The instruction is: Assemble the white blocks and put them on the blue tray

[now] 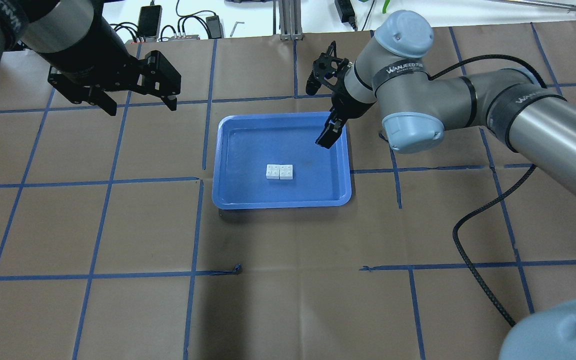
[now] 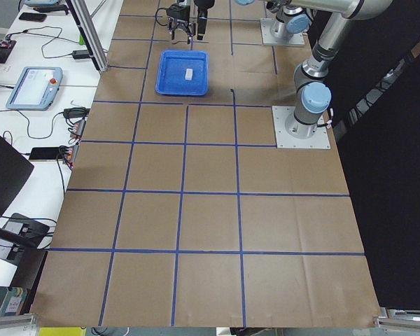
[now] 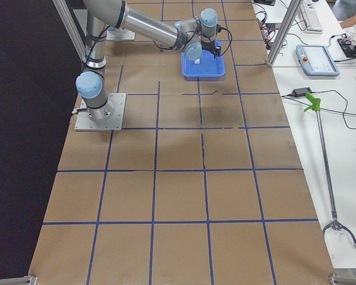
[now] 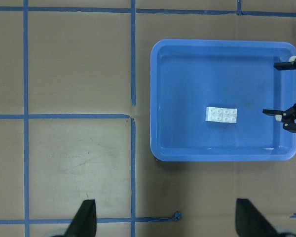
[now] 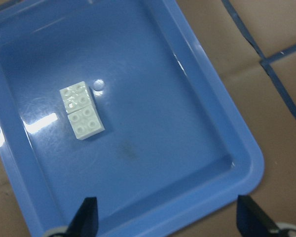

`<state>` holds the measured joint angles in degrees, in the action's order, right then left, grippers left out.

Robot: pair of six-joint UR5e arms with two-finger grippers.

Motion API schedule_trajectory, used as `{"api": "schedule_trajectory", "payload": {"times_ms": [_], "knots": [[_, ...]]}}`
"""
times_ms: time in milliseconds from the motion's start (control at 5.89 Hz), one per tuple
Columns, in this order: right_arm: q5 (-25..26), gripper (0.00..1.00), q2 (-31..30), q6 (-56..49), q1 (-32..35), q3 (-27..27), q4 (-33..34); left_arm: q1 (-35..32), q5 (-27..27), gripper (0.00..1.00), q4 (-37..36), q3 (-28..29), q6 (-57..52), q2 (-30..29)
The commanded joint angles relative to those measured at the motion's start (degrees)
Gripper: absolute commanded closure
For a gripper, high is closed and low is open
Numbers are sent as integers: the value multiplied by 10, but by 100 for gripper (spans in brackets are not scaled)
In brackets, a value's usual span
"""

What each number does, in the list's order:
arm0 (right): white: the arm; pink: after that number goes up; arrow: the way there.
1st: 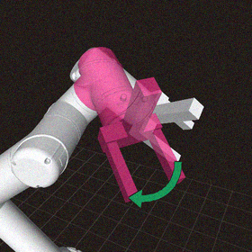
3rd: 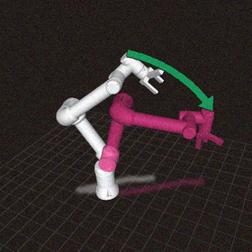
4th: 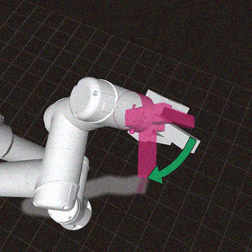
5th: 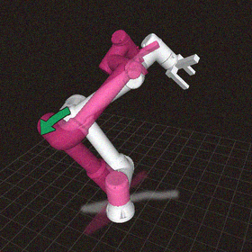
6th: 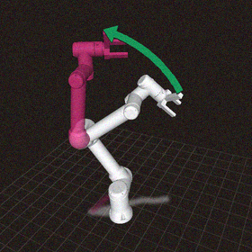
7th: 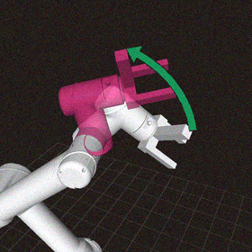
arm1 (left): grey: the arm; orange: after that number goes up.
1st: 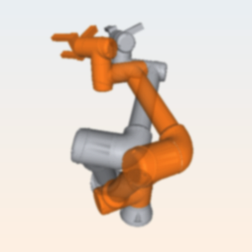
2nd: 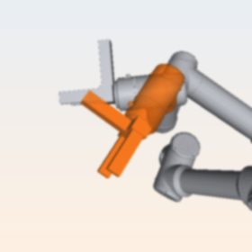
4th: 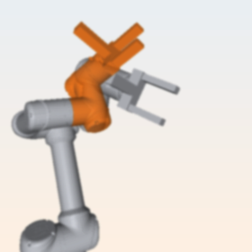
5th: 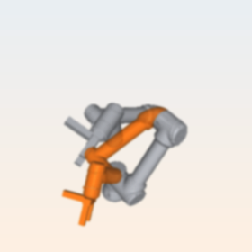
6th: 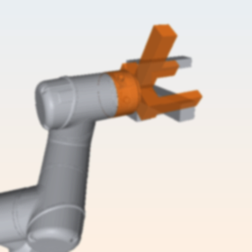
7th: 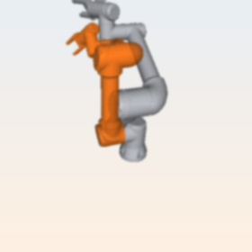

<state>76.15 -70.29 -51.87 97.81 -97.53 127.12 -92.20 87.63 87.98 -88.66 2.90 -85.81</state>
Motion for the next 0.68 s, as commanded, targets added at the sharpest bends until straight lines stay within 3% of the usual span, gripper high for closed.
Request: {"api": "schedule_trajectory", "payload": {"times_ms": [0, 170, 339, 509], "knots": [[104, 0, -35, 140, -4, 61, -135, 0, 0, 0, 0, 1, 0, 0], [117, 0, -44, 240, -21, 102, -201, 0, 0, 0, 0, 0, 0, 0], [117, 0, -50, 343, -47, 148, -322, 0, 0, 0, 0, 0, 0, 0], [118, 0, -63, 430, -70, 184, -399, 0, 0, 0, 0, 0, 0, 0]]}}
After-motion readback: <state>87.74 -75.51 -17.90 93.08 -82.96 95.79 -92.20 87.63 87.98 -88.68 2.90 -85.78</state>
